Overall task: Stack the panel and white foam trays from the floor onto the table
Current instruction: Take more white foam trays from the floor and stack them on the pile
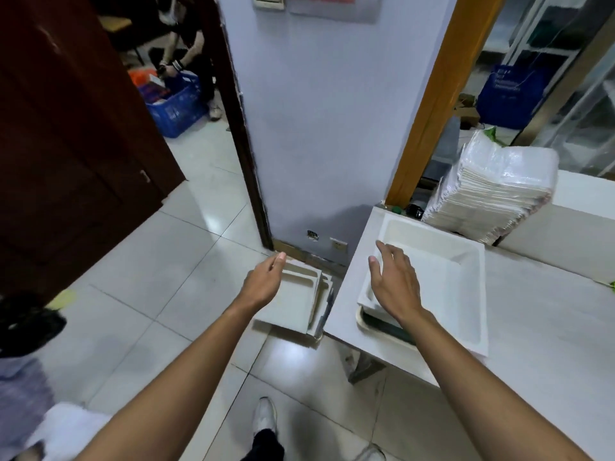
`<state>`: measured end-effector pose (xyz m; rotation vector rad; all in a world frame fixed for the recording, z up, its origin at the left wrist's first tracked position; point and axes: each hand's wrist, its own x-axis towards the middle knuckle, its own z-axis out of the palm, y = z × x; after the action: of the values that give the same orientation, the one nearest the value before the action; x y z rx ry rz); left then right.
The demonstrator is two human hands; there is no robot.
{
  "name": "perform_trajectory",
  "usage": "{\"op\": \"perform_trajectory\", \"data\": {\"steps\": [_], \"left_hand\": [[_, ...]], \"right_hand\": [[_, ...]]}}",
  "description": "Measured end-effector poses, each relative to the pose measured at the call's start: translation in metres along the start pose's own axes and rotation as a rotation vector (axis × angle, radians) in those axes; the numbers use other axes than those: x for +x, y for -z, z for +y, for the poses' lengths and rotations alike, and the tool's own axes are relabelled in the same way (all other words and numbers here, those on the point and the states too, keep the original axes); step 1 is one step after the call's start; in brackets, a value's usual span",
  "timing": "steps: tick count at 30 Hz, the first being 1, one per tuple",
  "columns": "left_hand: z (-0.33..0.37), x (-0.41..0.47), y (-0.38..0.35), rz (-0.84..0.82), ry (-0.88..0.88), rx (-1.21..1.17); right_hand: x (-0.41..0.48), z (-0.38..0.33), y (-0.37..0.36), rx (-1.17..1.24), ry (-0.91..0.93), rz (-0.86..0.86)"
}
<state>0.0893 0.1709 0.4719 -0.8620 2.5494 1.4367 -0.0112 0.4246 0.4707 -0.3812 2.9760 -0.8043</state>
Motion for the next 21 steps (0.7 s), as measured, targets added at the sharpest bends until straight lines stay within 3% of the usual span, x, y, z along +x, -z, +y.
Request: {"op": "perform_trajectory", "data": {"steps": [7,13,21], "left_hand": [[-0.048,0.019,0.046,0.07,0.068,0.045],[-0.102,0.055,0.058,0.053,0.133,0.1],[-0.188,0.131,0.03,-0.05,0.193,0.184]], "right_hand": [[0.025,-0.055,-0.058,-0.011,0.109,-0.187],[0.046,-0.072,-0.121,-0.19,0.188,-0.377],[0.077,-0.06,-0.224,-0.253,0.08,-0.578]]}}
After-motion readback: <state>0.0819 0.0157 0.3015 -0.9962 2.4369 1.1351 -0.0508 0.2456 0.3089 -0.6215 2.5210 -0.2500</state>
